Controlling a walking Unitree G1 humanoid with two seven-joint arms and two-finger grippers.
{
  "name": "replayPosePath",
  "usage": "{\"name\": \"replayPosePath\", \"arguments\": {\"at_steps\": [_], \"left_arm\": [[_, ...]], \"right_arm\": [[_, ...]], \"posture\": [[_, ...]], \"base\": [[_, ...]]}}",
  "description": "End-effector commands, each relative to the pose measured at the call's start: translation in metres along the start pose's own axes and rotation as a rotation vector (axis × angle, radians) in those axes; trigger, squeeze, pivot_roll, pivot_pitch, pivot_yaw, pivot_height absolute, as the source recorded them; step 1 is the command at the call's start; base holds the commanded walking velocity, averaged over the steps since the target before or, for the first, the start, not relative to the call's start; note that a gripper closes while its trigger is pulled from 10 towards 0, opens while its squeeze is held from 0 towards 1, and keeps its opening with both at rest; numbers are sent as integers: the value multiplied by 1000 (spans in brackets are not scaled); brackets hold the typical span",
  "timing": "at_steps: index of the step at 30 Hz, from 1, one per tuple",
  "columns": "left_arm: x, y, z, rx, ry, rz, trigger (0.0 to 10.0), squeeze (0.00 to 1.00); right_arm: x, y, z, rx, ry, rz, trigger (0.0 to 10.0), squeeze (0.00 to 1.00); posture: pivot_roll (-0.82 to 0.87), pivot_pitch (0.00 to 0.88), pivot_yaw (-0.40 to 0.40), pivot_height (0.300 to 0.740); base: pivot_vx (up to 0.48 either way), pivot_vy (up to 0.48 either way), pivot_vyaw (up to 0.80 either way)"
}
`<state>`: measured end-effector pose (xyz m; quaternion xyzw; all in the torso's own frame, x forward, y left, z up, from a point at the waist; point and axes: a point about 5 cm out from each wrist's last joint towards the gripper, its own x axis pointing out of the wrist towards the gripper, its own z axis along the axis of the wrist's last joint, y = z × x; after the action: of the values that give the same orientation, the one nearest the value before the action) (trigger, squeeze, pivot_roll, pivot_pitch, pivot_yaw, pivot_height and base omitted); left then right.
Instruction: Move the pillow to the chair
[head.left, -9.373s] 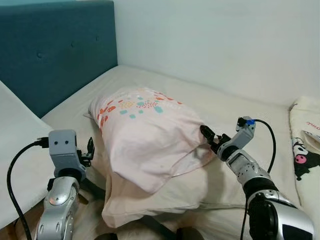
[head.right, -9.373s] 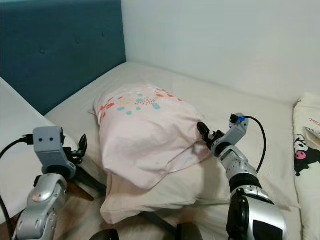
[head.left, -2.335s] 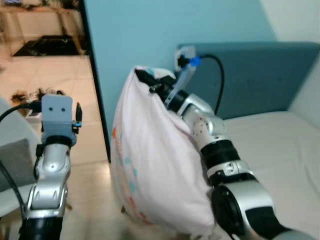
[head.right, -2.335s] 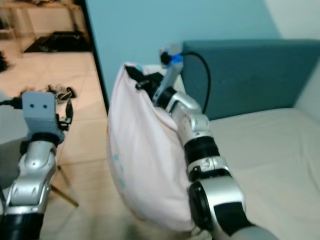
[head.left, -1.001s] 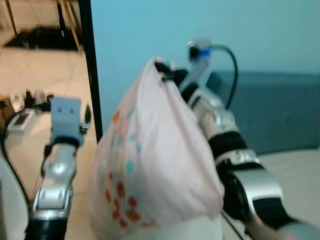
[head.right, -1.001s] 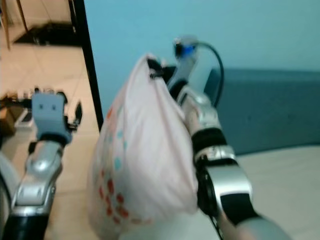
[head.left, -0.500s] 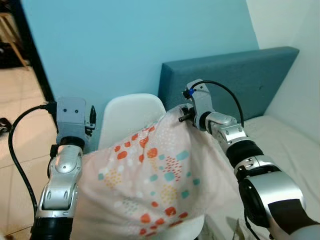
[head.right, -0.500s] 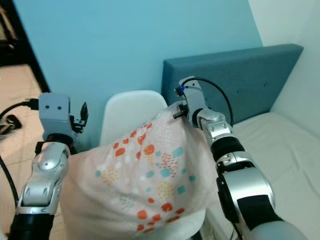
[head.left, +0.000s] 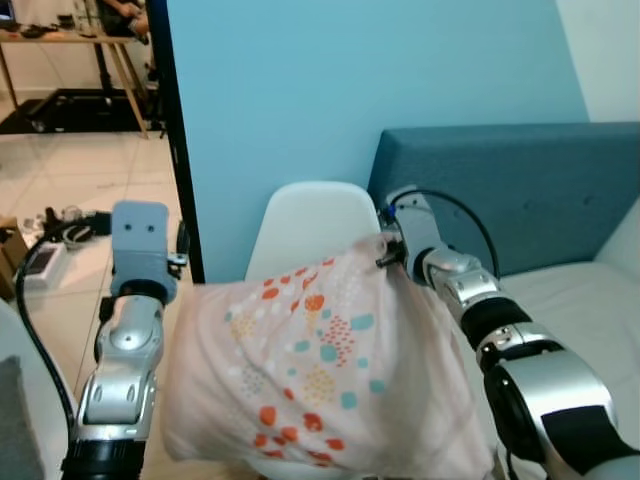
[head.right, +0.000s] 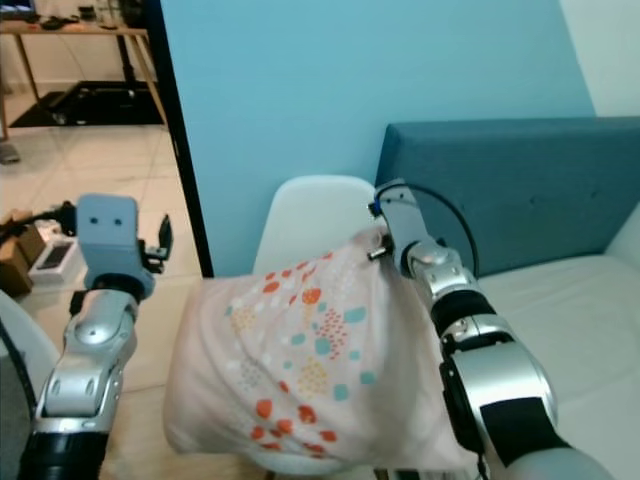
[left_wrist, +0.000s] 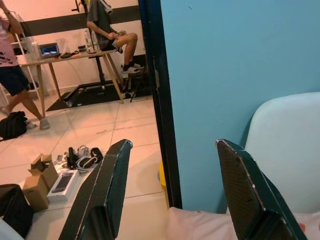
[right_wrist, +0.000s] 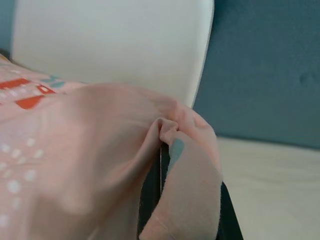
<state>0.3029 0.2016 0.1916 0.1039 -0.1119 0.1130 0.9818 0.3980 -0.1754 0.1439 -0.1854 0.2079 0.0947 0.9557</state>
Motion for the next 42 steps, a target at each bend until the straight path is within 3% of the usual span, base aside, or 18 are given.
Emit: {"name": "replayPosePath", "arguments": {"at_steps": [1,8,15,21,22,23,29,31,34,42], "left_arm": [[-3,-1,-1,6,13,-7,10000,0],[-7,-2,0,9,21,-19,10000,0],[-13,-6,0,15,28,-55,10000,0],[-19,-4,5,19,29,-62,10000,0],[-21,-2,6,17,29,-65,10000,0],[-23,0,9,16,30,-70,10000,0],[-28,3,14,20,28,-83,10000,0],[-29,4,17,22,25,-89,10000,0],[-34,7,24,24,22,-112,10000,0],[-41,11,36,19,23,-135,10000,0]], "right_arm": [[0,-3,-10,38,8,-37,10000,0],[-2,-11,-24,134,-31,-133,10000,0],[-2,-10,-13,159,-92,-140,10000,0],[1,-2,-12,121,-85,-133,10000,0],[1,-2,-14,80,-73,-147,10000,0],[0,-6,-20,41,-50,-191,10000,0],[-4,-18,-29,52,-17,-258,10000,0],[-6,-25,-33,47,-5,-294,10000,0],[-15,-49,-48,-13,48,-408,10000,0],[-25,-71,-61,-45,89,-521,10000,0]], "posture": [[10,0,-99,740],[14,0,-90,740],[23,0,-84,740],[34,0,-77,740],[41,0,-73,740],[54,30,-69,740],[62,57,-65,740],[74,95,-55,740],[91,150,-42,740],[113,206,-28,740]], "base": [[0,0,0],[0,0,0],[0,0,0],[0,0,0],[0,0,0],[0,0,0],[0,0,0],[0,0,0],[0,0,0],[0,0,0]]}}
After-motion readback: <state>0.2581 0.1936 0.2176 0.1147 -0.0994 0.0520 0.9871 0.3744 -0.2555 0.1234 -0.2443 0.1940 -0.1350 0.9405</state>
